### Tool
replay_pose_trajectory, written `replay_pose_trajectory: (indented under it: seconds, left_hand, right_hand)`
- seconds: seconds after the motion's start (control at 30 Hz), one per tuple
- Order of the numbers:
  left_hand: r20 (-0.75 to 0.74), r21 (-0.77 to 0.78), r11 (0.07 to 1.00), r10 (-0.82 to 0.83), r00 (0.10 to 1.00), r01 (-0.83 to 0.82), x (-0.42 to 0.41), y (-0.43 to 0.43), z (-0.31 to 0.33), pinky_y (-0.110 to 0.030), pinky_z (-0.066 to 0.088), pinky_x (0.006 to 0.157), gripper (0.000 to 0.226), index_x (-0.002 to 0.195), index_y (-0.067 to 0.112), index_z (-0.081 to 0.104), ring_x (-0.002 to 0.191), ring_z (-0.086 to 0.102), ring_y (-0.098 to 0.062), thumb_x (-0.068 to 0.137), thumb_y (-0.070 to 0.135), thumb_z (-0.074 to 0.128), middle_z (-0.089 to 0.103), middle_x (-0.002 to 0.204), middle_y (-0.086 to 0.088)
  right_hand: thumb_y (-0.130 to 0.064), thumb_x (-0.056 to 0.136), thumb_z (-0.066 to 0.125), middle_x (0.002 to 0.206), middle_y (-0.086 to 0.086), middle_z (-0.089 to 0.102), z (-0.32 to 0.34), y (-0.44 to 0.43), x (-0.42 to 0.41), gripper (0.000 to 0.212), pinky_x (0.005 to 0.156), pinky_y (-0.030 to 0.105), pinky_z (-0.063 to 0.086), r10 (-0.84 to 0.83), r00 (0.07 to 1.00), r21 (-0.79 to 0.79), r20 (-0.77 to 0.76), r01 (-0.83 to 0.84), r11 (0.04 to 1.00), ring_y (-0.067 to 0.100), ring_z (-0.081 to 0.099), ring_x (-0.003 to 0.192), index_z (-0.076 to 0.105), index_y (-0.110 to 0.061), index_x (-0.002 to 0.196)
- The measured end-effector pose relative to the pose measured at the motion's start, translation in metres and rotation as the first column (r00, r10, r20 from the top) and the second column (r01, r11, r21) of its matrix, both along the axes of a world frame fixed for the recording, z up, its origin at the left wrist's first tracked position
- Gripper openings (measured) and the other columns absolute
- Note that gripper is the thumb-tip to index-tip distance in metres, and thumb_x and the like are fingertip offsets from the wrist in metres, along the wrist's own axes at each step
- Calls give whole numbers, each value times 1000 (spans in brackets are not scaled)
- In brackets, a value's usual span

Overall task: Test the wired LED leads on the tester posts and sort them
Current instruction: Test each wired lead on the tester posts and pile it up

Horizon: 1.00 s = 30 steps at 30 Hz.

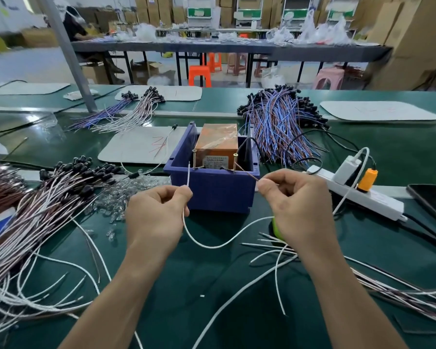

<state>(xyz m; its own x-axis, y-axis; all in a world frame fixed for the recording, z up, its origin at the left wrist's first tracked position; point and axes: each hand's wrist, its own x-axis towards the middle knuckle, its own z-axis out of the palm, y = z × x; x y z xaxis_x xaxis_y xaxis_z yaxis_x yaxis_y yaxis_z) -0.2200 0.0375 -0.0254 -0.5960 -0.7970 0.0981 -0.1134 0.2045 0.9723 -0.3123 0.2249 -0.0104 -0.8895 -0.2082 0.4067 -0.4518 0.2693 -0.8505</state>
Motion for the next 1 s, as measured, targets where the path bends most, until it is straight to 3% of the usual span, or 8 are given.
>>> replay_pose_trajectory:
  seconds: [0.13, 0.27, 0.53, 0.63, 0.77, 1.0]
  left_hand:
    - [-17, -135, 990, 32, 999, -34, 3, 6, -8, -17, 36, 36, 19, 71, 39, 73, 35, 43, -3, 90, 33, 72, 65, 51, 7]
    - [-29, -174, 984, 42, 999, -46, 1, 5, -6, -15, 35, 37, 20, 72, 36, 72, 34, 44, -3, 92, 32, 71, 65, 51, 7]
    - [-49, -167, 986, 17, 999, -25, -2, -1, -6, -18, 36, 38, 25, 68, 29, 72, 36, 43, -6, 93, 29, 71, 63, 51, 3]
    - [-43, -180, 984, 0, 999, -8, -2, 0, -6, -22, 39, 41, 22, 71, 34, 72, 37, 43, -6, 92, 30, 72, 63, 50, 6]
    - [-54, -182, 983, -24, 998, 14, -3, 2, -6, -16, 37, 39, 20, 75, 41, 73, 36, 44, -3, 91, 28, 73, 63, 50, 8]
    - [-61, -189, 981, -55, 997, 43, -3, 2, -6, -16, 38, 40, 21, 76, 43, 74, 38, 46, -2, 90, 28, 74, 63, 50, 9]
  right_hand:
    - [-22, 88, 77, 45, -15, 51, -8, 0, -3, 21, 46, 13, 29, -15, 1000, 14, -13, 15, 1000, 5, 41, 41, 71, -26, 69]
    - [-26, 88, 77, 52, -15, 59, -5, -5, -7, 16, 49, 20, 37, -21, 997, 74, -68, 26, 997, 5, 48, 45, 73, -28, 73]
    - [-29, 87, 78, 58, -16, 62, 3, -16, -18, 14, 50, 25, 38, -60, 982, 127, -182, 84, 988, 8, 51, 47, 73, -28, 74]
    - [-30, 86, 78, 57, -18, 61, 6, -18, -19, 13, 49, 22, 35, -85, 971, 148, -225, 120, 982, 8, 52, 49, 73, -28, 74]
    - [-30, 86, 78, 48, -14, 54, 7, -18, -18, 14, 49, 21, 33, -117, 961, 164, -250, 161, 973, 9, 50, 47, 73, -28, 74]
    - [-30, 86, 78, 50, -12, 56, 8, -18, -14, 12, 51, 25, 39, -138, 958, 174, -250, 185, 967, 8, 50, 47, 76, -25, 75]
